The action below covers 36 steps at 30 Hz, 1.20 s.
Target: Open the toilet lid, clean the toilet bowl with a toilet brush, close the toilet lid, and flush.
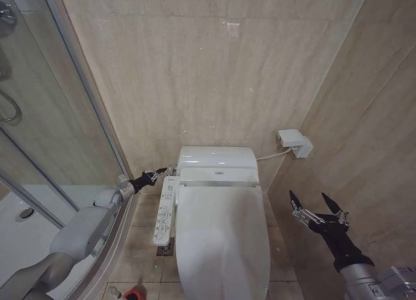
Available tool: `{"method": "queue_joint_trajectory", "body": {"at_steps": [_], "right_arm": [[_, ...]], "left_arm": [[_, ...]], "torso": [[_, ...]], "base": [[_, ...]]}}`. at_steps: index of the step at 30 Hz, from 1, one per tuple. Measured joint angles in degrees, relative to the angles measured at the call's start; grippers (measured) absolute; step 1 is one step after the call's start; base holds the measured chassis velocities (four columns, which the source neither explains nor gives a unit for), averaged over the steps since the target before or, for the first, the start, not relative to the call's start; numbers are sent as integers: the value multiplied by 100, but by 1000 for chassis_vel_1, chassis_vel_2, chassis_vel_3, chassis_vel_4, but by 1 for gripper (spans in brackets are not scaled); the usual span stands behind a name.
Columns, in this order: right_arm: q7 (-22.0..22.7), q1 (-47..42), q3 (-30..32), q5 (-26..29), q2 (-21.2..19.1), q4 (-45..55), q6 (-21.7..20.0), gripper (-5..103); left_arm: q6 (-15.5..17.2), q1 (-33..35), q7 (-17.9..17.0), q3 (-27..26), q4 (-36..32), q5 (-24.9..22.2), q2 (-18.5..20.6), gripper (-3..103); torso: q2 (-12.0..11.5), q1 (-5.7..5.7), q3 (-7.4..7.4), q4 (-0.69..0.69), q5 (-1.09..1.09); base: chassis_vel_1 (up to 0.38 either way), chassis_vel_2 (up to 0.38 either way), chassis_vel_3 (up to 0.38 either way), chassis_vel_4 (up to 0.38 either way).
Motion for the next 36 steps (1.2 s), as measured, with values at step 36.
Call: {"method": "queue_joint_trajectory", "body": {"at_steps": [36], "right_arm": [[0, 0, 0, 0, 0, 0, 0, 100]], "left_arm": [[-54, 126, 210, -75, -70, -16, 8, 0]], "torso": [[0, 1, 1, 0, 0]], "base": [[-10, 6, 7, -9]]}}
